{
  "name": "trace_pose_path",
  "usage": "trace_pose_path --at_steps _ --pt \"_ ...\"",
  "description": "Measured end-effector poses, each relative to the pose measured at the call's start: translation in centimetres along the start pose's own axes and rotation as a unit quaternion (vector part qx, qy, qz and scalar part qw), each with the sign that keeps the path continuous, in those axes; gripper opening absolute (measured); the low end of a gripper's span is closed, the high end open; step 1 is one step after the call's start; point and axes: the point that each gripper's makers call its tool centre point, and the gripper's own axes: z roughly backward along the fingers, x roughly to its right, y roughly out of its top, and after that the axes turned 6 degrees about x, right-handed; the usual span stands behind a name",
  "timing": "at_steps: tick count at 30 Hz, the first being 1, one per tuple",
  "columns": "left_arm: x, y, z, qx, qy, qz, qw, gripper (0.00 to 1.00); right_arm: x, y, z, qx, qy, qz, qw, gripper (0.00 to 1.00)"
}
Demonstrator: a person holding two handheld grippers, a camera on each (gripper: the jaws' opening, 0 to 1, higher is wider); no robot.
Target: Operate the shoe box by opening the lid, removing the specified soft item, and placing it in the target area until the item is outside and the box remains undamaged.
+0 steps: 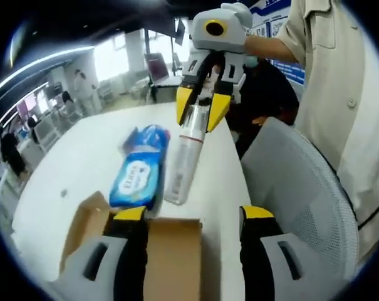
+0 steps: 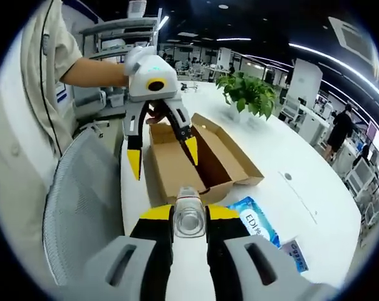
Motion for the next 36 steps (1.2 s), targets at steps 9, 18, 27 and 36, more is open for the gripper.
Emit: trace_pose_path --at_steps 9,18,27,36 --pt "-1.7 -0.2 1.8 0.016 0.058 0.034 0.9976 0.78 3.4 -0.2 0.2 -0.023 0.001 0.034 0.9992 0.16" --pt "-3.1 -0.8 4.1 0.025 0.113 0.065 0.9911 0.93 7.1 -0.3 -0.4 -0.045 0.011 0.068 0.9966 0.16" --pt "-3.9 -1.2 6.7 0.042 0.166 0.099 0.9803 1.0 10.6 -0.8 -1.5 -0.071 0.024 0.094 0.9927 0.16" --pt "-3.9 -2.1 9.4 0.055 0.213 0.132 0.9666 1.0 13.7 -1.5 -3.2 -0.11 0.049 0.112 0.9864 0.16"
